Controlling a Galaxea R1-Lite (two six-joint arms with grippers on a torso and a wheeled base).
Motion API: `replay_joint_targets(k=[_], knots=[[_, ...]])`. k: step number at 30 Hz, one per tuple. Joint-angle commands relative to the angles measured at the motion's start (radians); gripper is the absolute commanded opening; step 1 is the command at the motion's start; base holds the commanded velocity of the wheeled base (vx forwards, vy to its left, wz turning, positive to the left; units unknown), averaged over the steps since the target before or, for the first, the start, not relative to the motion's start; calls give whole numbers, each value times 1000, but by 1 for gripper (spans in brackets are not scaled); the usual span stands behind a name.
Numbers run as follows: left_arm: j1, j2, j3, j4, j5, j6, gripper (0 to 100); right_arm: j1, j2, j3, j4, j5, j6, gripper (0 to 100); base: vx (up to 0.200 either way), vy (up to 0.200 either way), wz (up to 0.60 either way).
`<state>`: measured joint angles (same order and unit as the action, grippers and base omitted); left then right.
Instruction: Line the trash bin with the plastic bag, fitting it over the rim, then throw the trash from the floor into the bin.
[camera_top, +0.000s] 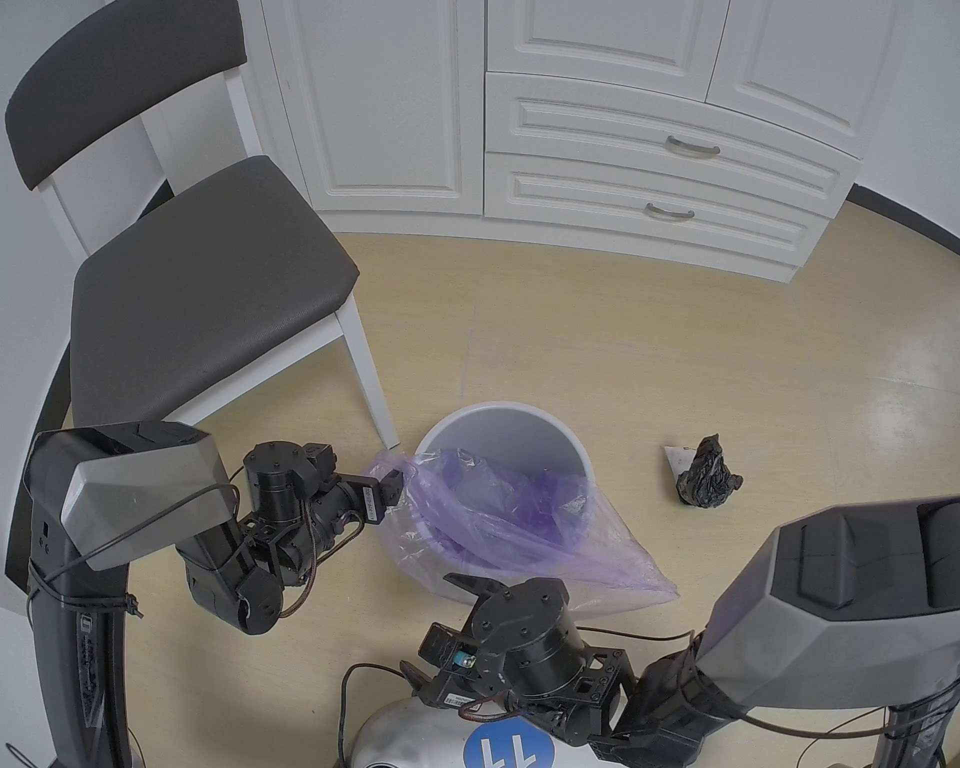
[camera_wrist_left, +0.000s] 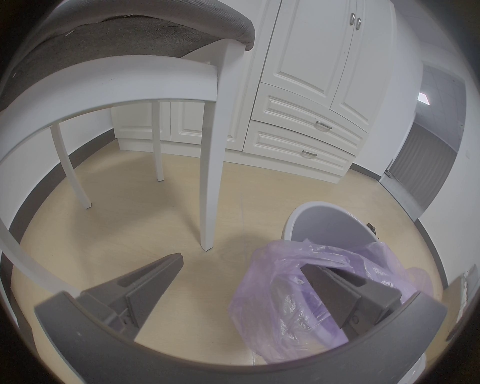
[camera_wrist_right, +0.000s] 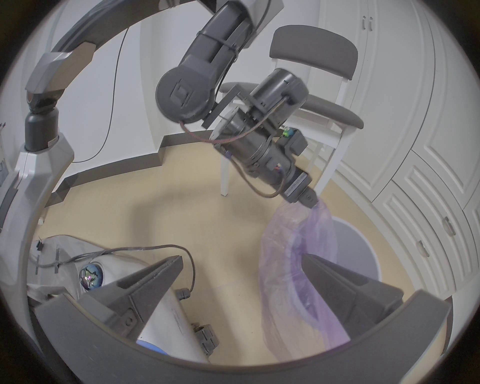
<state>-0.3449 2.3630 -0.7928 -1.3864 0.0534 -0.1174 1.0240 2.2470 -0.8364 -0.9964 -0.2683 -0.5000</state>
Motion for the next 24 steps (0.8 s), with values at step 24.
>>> replay_joint_targets(k=[24], knots=[[7,4,-5,0,0,-1,100,-222,72,-155,10,11,8,100,0,0,0]])
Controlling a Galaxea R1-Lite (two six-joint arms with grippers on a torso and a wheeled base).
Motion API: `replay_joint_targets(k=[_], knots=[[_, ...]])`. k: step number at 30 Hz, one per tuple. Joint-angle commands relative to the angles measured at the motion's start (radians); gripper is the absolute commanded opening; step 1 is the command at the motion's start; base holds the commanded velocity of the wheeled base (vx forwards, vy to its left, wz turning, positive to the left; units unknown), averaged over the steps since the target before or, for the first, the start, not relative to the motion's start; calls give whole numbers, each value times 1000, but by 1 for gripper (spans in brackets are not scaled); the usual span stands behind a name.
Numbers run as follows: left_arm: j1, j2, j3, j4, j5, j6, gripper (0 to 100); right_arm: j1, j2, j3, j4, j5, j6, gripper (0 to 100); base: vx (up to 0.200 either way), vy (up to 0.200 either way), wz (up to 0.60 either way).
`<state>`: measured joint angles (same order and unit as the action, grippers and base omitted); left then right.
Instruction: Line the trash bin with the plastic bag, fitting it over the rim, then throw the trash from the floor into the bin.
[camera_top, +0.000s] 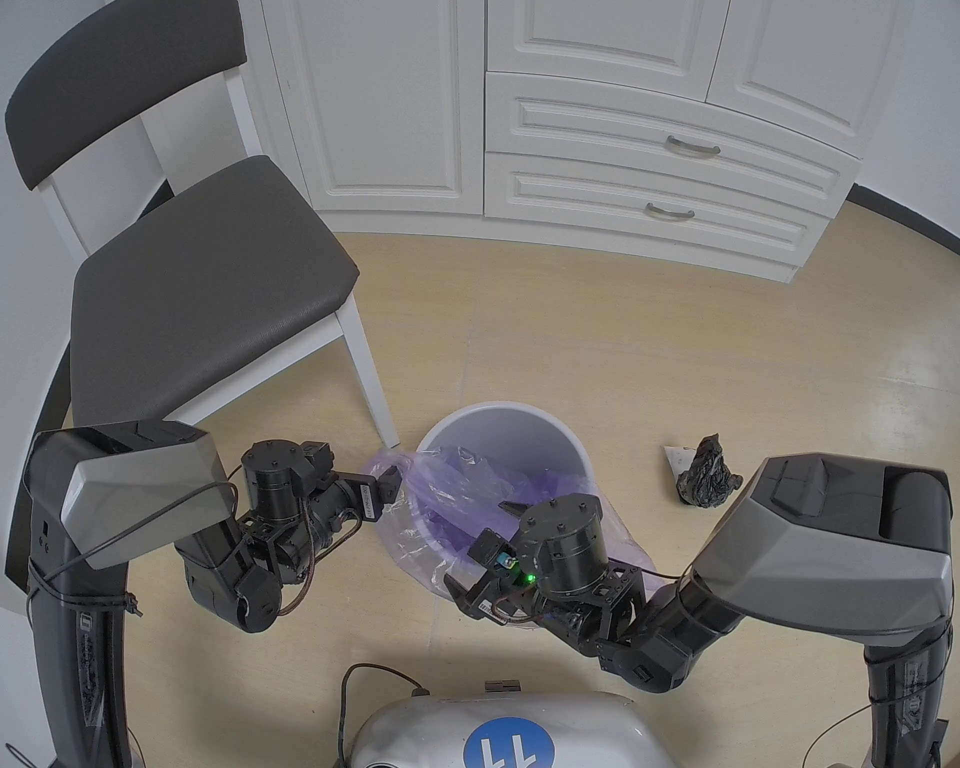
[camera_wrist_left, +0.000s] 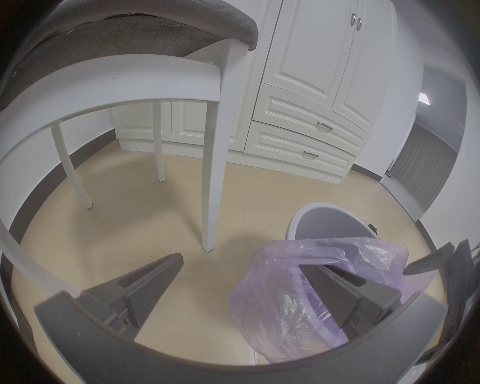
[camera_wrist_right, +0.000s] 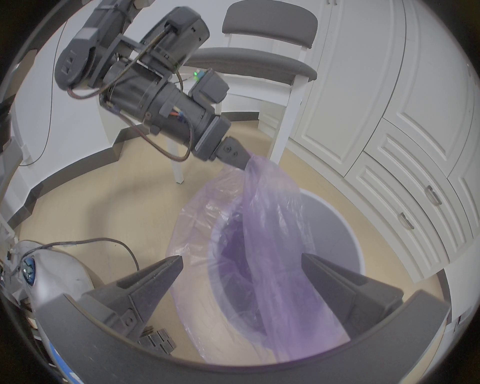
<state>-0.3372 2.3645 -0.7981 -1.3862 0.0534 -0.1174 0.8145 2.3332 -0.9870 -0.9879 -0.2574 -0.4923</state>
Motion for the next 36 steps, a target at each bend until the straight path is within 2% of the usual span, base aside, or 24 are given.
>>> replay_joint_targets(k=[1,7,14,26,36], knots=[[0,1,0,-2,0,-1,100,-14,-12,-5,5,1,0,100,0,0,0],[0,-1,2,-5,0,-1,100,-29,17,-19,25,3,1,100,0,0,0],[0,-1,0,-13,0,-2,100,-75,71,-117,51,1,5,100,0,0,0],[0,-1,0,-14,0,-4,100,-127,83,-206,98,1,60,100,0,0,0],[0,9,-1,-14,0,-2,100,-133,46,-200,118,1,84,100,0,0,0]])
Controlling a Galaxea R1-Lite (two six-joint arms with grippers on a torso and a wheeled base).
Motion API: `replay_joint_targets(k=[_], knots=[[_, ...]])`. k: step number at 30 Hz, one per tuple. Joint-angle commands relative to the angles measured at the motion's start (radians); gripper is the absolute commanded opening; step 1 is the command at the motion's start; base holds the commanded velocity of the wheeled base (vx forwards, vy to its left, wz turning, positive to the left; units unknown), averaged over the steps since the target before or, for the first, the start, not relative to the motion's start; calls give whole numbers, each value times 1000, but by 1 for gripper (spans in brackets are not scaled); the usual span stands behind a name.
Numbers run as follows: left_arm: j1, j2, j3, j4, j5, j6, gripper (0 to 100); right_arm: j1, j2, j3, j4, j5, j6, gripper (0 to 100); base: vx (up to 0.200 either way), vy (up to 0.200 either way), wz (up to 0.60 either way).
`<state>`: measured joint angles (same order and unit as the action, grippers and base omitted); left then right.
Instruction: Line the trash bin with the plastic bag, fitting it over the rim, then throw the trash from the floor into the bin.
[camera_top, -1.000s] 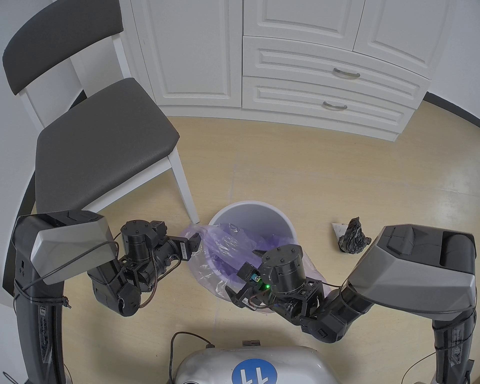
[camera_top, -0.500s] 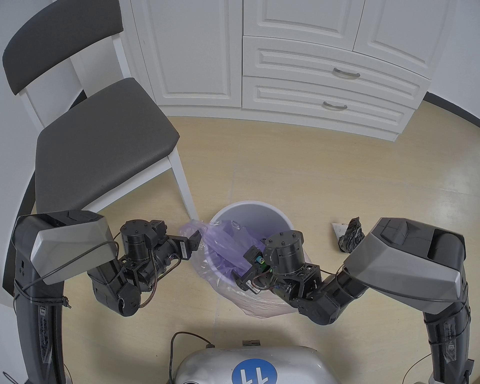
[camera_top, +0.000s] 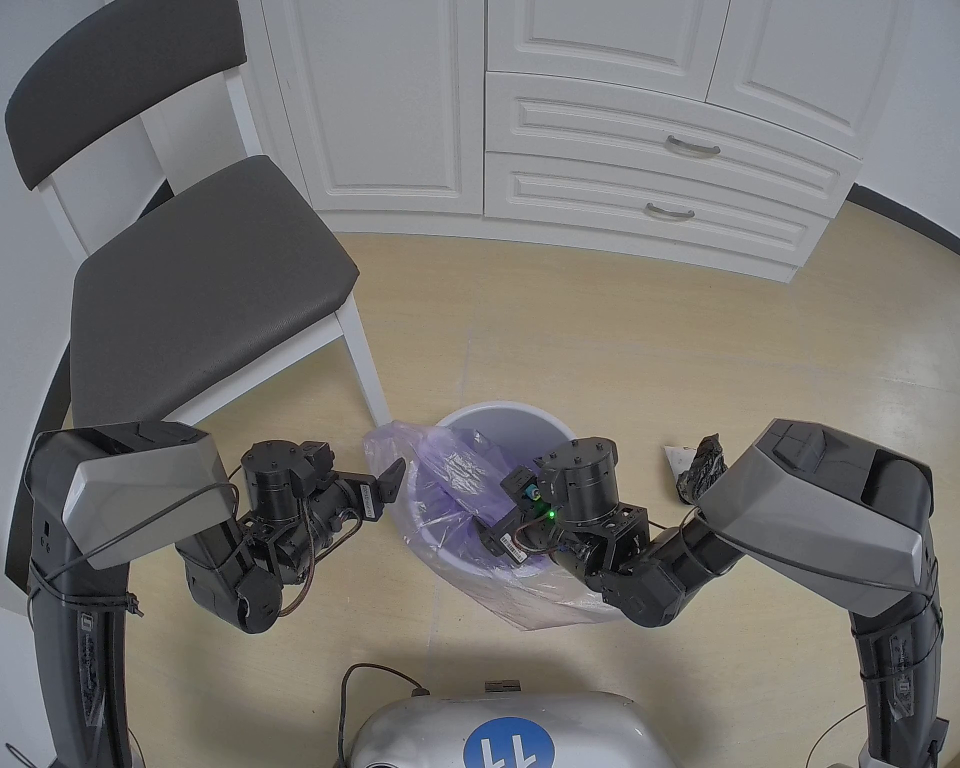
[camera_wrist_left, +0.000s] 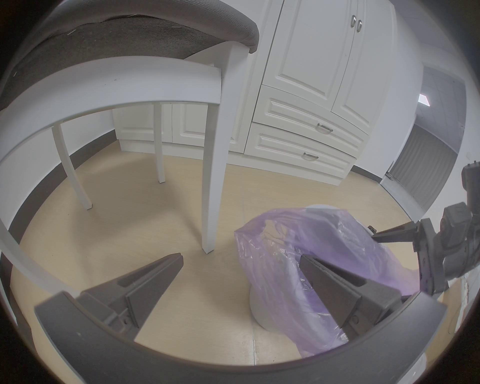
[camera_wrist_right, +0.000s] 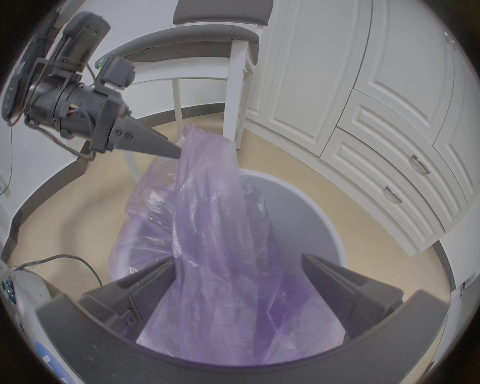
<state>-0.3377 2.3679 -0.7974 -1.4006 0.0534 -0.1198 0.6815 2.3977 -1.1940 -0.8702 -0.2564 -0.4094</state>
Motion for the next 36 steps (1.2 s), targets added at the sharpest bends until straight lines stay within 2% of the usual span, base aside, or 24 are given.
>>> replay_joint_targets(k=[1,25,26,31,36], knots=[[2,7,-2,0,0,0,100,0,-25,10,0,0,4,100,0,0,0],[5,2,-3,0,0,0,100,-3,20,-10,-1,0,6,100,0,0,0],[5,2,-5,0,-1,0,100,-5,15,-16,-3,0,6,0,0,0,0],[5,2,-6,0,0,-1,100,-20,-22,-35,4,2,6,0,0,0,0],[5,5,-8,0,0,-1,100,-48,-57,-87,73,5,9,0,0,0,0]])
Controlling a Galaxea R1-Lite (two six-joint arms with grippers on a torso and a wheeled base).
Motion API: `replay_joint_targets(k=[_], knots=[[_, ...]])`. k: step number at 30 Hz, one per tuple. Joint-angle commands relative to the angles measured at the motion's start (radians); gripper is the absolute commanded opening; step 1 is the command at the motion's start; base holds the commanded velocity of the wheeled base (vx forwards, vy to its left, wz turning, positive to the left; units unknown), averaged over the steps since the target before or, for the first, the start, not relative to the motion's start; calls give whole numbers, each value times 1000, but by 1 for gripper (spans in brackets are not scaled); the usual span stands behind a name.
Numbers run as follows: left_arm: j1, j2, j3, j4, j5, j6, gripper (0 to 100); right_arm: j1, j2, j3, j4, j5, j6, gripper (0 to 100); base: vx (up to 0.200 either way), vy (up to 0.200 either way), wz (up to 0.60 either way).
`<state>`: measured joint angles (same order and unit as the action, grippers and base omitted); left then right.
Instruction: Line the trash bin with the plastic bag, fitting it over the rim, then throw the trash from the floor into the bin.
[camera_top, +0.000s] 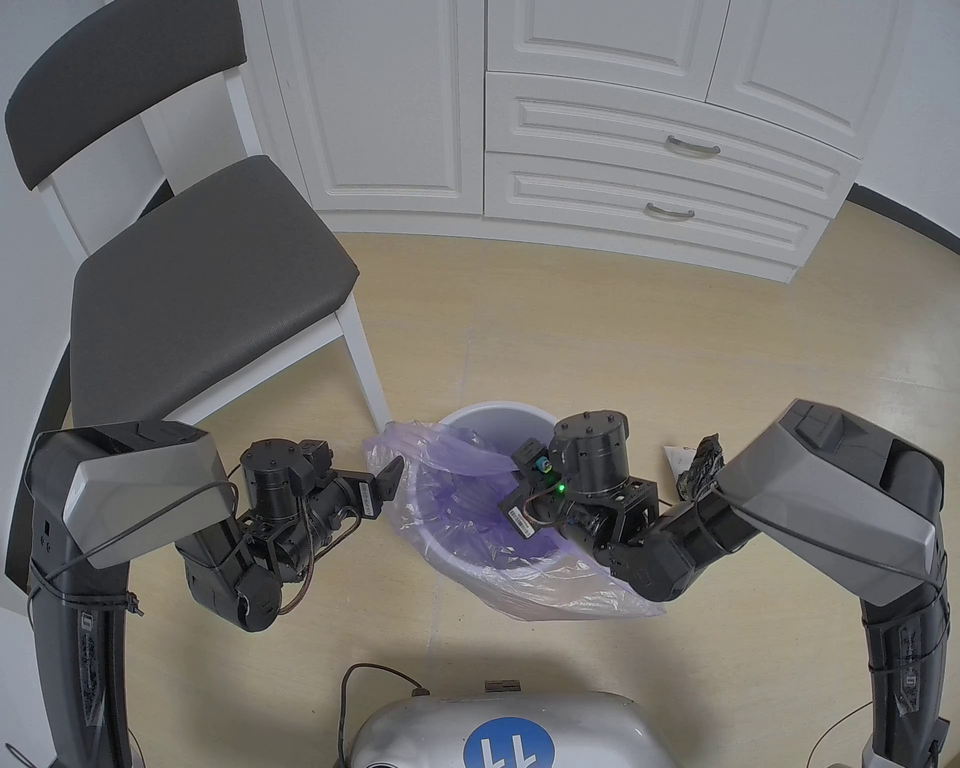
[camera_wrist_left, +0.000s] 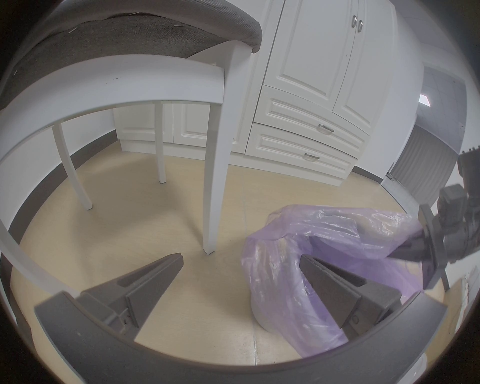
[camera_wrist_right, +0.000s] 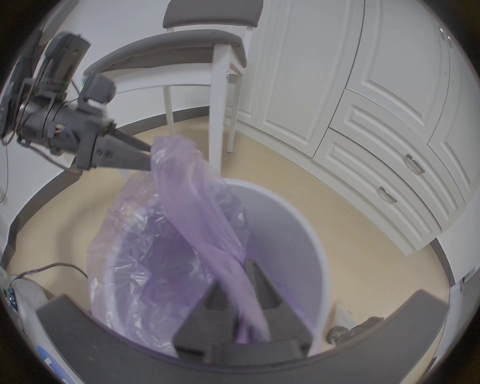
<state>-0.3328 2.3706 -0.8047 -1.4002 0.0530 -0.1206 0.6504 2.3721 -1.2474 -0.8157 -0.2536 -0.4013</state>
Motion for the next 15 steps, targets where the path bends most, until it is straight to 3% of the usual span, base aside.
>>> replay_joint_targets(k=[1,15], knots=[[0,2,-1,0,1,-1,100,-26,-30,-52,24,7,7,0,0,0,0],[-3,-5,1,-23,1,-1,100,-110,105,-356,107,7,108,0,0,0,0]])
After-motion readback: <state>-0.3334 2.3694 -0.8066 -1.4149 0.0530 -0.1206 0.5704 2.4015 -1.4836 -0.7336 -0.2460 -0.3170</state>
